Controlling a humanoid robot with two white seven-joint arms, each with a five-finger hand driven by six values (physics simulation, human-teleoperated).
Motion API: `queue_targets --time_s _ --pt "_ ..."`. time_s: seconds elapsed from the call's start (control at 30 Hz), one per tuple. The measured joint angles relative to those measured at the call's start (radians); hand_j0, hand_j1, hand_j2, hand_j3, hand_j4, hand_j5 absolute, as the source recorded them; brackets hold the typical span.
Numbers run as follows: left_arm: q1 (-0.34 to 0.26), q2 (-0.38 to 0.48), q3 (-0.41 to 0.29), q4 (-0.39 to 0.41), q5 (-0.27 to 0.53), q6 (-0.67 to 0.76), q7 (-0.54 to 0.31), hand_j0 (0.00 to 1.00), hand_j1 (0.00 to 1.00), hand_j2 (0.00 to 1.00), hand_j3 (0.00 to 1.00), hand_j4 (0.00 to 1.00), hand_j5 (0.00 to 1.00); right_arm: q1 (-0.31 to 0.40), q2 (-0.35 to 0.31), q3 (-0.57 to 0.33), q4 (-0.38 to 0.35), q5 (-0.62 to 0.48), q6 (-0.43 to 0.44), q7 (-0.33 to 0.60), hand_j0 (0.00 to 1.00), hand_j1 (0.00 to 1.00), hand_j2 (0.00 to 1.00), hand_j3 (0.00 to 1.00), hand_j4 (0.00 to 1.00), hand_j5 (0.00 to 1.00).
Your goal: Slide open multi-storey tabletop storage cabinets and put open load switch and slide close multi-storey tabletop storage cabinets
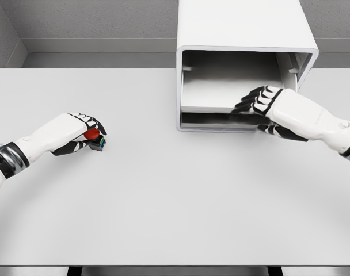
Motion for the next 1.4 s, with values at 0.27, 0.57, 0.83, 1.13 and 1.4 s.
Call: queue_targets --time_s 0.27,0.57,0.83,1.13,1.4 --pt "-0.002 0.000 0.003 -0.005 0.001 0.000 0.000 0.46 0.46 0.46 0.46 0.46 0.46 -0.051 0.079 0.003 0.069 0.019 0.000 0.005 0.77 0.77 0.77 0.77 0.77 0.77" --pt "0.000 -0.001 0.015 -0.019 0.001 -0.002 -0.001 0.45 0.45 0.45 0.45 0.45 0.45 -0.060 0.131 0.054 0.129 0.061 0.000 0.005 0.77 0.77 0.77 0.77 0.77 0.77" --pt "0.002 -0.005 0.037 -0.040 0.005 -0.002 -0.001 0.43 0.43 0.43 0.43 0.43 0.43 -0.038 0.130 0.064 0.127 0.061 0.001 0.001 0.78 0.78 0.78 0.78 0.78 0.78" --pt "0.003 -0.009 0.069 -0.065 0.013 -0.002 -0.001 0.43 0.43 0.43 0.43 0.43 0.43 -0.005 0.123 0.059 0.109 0.042 0.007 -0.010 0.79 0.79 0.79 0.79 0.79 0.79" --pt "0.006 -0.011 0.094 -0.095 0.017 -0.002 -0.001 0.43 0.43 0.43 0.43 0.43 0.43 0.046 0.098 0.046 0.043 0.020 0.010 -0.015 0.79 0.79 0.79 0.79 0.79 0.79"
